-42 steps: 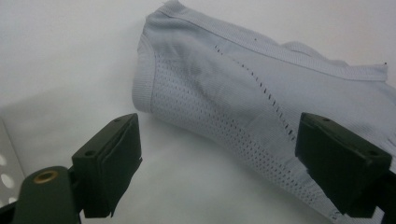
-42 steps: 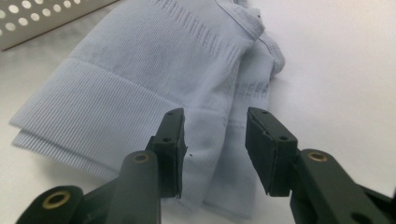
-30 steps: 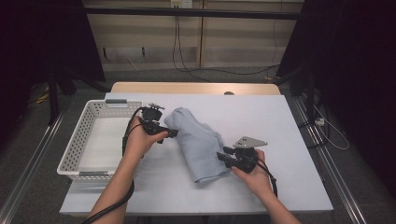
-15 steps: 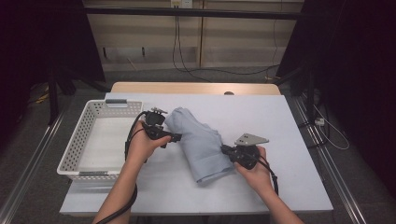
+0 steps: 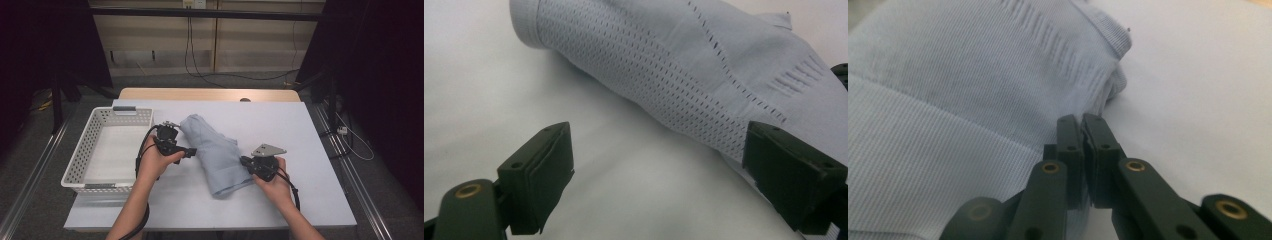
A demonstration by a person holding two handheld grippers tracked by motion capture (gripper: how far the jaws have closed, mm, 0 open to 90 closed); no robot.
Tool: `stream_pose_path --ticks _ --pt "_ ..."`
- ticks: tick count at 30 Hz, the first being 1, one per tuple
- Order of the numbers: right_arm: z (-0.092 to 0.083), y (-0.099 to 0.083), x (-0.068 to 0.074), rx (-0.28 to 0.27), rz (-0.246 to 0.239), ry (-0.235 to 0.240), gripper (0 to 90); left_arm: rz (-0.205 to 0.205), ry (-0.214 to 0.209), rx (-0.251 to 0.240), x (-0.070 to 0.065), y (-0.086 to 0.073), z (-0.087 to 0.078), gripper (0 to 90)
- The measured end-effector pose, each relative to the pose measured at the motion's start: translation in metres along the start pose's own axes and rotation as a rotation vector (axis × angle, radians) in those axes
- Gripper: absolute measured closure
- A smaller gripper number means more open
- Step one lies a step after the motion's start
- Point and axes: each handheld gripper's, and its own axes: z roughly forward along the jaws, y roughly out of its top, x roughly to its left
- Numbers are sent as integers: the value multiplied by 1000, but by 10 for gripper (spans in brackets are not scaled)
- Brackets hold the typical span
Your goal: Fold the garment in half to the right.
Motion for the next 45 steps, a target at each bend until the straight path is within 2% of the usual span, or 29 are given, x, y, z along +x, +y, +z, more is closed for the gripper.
stream_pose_path --ticks 5,12,16,18,20,23,25,27,31,34,36,41,45 --pt "3 -3 0 11 0 -2 859 -1 -6 6 -1 -2 2 130" --pt "4 -5 0 -2 12 -11 774 -9 -17 -5 -4 -5 3 127" --pt "0 -5 -1 -19 36 -16 665 -14 -16 -7 -5 -6 2 124" --pt "-3 -5 -2 -29 35 -27 585 -11 -17 -1 -5 -6 1 124" --pt "-5 -4 -2 -38 27 -18 536 -15 -17 -5 -5 -7 1 123" --pt "-10 -3 -3 -56 64 4 482 -15 -17 -2 -6 -7 2 122" --pt "-13 -3 -5 -65 84 12 406 -16 -20 -1 -7 -8 2 121" --pt "-16 -3 -6 -65 93 -1 361 -16 -22 -6 -8 -7 1 119" --pt "-21 -6 -12 -75 138 25 244 -16 -23 -7 -10 -6 1 115" --pt "-24 -8 -15 -75 159 23 206 -14 -23 -7 -11 -6 1 112" --pt "-26 -10 -17 -80 154 21 205 -13 -25 -9 -12 -5 0 112" --pt "-33 -12 -22 -78 150 29 140 -23 -35 -18 -12 -5 -3 110" --pt "-39 -15 -26 -97 164 26 95 -24 -36 -19 -13 -5 -4 105"
